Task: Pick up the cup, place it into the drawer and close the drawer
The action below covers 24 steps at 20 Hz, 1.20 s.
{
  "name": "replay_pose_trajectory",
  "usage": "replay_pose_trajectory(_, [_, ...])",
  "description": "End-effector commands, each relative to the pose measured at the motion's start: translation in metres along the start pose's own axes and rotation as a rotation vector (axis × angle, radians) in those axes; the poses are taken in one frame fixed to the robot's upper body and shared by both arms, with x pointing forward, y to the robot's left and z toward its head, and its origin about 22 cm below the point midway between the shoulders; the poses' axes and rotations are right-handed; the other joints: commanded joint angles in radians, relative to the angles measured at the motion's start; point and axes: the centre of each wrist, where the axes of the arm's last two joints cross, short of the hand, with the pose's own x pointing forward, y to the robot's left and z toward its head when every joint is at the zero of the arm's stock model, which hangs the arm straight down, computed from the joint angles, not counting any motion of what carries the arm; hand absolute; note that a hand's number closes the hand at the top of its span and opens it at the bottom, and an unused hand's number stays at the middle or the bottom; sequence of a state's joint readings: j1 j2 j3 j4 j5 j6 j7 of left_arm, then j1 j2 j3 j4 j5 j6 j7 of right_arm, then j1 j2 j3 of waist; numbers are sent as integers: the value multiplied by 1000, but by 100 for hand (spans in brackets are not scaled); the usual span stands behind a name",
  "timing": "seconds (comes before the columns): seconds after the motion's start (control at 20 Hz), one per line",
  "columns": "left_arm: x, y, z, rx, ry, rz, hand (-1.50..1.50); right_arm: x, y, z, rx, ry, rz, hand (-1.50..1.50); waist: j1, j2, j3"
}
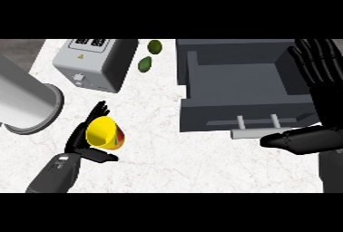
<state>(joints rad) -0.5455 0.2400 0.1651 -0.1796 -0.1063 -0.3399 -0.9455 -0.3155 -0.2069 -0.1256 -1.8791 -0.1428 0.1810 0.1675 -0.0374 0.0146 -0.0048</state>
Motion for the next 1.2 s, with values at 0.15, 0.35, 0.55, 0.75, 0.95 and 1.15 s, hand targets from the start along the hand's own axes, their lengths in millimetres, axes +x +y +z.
replay_pose_trajectory(0.15, [-5,-22,-10,-107,-84,203,-150,-3,16,2,-8,4,-15,-150,-1,0,-1])
replay_pose_trajectory(0.35, [-7,-32,-11,-128,-192,173,150,-7,3,10,6,-6,2,-150,-5,1,-1])
replay_pose_trajectory(0.55, [3,-32,-25,0,-322,-33,150,1,-4,3,-2,6,21,-150,-1,0,0])
replay_pose_trajectory(0.75, [20,-31,-48,7,-391,53,150,-3,1,-2,-5,-5,-3,-150,4,1,0])
replay_pose_trajectory(0.95, [18,-29,-42,91,-476,123,150,-11,-9,1,-21,22,19,-150,20,-5,2])
replay_pose_trajectory(1.15, [8,-24,-24,390,-468,51,150,0,-8,12,-6,18,17,-150,19,-12,2])
